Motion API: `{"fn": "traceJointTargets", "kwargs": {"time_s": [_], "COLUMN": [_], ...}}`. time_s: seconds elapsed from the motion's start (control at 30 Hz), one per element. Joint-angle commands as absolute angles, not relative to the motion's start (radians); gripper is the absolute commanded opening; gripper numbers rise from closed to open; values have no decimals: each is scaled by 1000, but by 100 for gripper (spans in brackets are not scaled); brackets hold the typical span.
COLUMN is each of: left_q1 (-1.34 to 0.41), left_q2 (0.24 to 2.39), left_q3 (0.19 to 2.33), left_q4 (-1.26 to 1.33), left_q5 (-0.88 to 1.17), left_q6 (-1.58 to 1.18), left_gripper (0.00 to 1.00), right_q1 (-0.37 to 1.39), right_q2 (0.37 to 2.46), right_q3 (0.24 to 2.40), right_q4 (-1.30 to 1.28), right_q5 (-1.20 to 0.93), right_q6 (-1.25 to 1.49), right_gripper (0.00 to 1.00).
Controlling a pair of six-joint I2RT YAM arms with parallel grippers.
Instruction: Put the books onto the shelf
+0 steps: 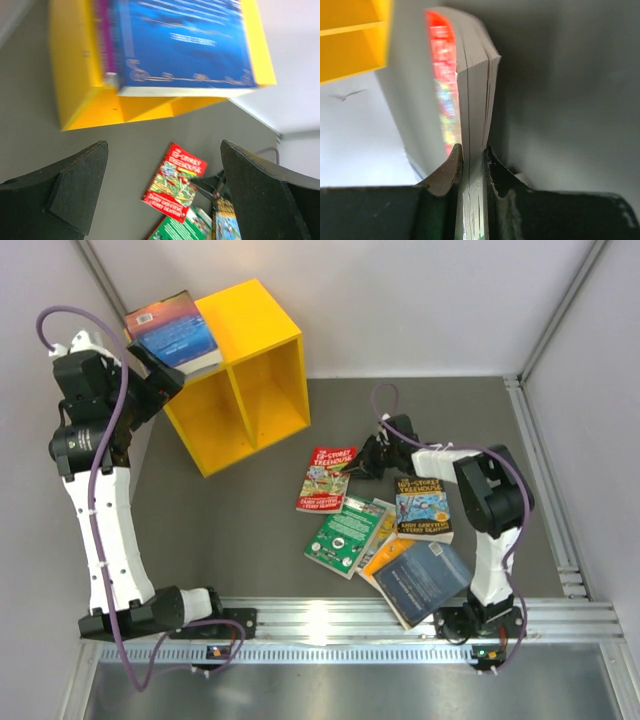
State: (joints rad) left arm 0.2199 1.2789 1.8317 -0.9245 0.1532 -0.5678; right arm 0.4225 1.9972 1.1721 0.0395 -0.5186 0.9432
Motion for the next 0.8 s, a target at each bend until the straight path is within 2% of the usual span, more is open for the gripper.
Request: {"fn": "traceJointTargets", "kwargs": {"time_s": [0.0, 0.2, 0.33, 0.4, 0.5, 0.77], "left_q1": [186, 114, 28, -65, -135, -300], "left_q2": [1278, 1273, 1276, 1281, 1285, 1304], "left_q3": [1875, 1859, 1790, 1751, 1709, 1658], "left_q4": [-824, -737, -655, -621, -581, -543], "left_q5": [320, 474, 563, 581, 578, 574], "left_q6": [-551, -612, -653, -664, -682, -696], "left_gripper": [99, 99, 99, 98, 93, 85], "right_q1": [414, 413, 413, 413, 411, 413], "right_q2": [1832, 1620, 1461, 1405, 1362, 1338], "right_q3": [1218, 1233, 1152, 1082, 1042, 954], "right_q4": [109, 126, 325, 544, 699, 902], "right_q5": [-600, -751, -827, -844, -838, -801], "right_q6": [931, 989, 1158, 1337, 1474, 1635], "right_gripper": [0, 0, 0, 0, 0, 0]}}
